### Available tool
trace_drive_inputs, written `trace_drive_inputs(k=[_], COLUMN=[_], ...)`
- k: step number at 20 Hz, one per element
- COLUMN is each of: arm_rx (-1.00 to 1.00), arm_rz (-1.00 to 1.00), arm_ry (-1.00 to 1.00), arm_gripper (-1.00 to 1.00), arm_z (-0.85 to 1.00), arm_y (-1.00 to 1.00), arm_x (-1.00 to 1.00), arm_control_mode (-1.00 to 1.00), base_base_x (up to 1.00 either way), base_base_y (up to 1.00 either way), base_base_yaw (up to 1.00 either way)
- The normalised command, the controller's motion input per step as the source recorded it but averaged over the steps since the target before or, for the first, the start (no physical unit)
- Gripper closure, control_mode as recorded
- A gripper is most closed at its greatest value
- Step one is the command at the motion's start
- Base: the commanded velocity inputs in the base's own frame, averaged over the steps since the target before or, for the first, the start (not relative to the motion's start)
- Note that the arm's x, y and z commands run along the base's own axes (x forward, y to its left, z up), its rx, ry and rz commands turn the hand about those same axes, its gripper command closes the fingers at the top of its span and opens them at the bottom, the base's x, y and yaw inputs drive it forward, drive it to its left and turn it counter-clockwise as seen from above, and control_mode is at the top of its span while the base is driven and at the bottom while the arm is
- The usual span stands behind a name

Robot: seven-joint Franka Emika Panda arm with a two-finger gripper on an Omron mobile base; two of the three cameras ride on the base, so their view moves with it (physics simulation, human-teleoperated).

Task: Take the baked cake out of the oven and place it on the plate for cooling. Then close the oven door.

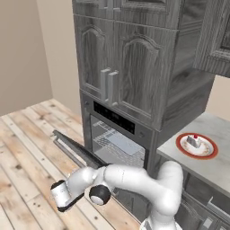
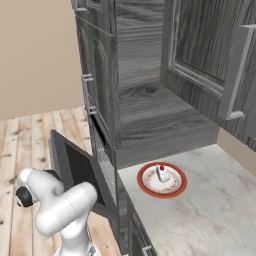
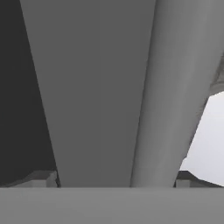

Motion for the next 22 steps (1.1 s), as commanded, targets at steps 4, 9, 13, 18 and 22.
trace_drive_inputs(k=[4, 9, 13, 18, 22], arm_rx=[0.00, 0.01, 0.05, 0.05, 0.05], arm_rz=[0.25, 0.35, 0.41, 0.37, 0.30], arm_ry=[0.00, 0.00, 0.01, 0.05, 0.08], arm_gripper=[-1.00, -1.00, -1.00, -1.00, -1.00], arm_z=[0.17, 0.22, 0.29, 0.29, 0.22], arm_y=[-0.84, -0.95, -0.98, -0.90, -0.71], arm_x=[0.76, 0.66, 0.48, 0.59, 0.63], arm_control_mode=[-1.00, -1.00, -1.00, -1.00, -1.00], base_base_x=[0.00, 0.00, 0.00, 0.00, 0.00], base_base_y=[0.00, 0.00, 0.00, 0.00, 0.00], base_base_yaw=[0.00, 0.00, 0.00, 0.00, 0.00])
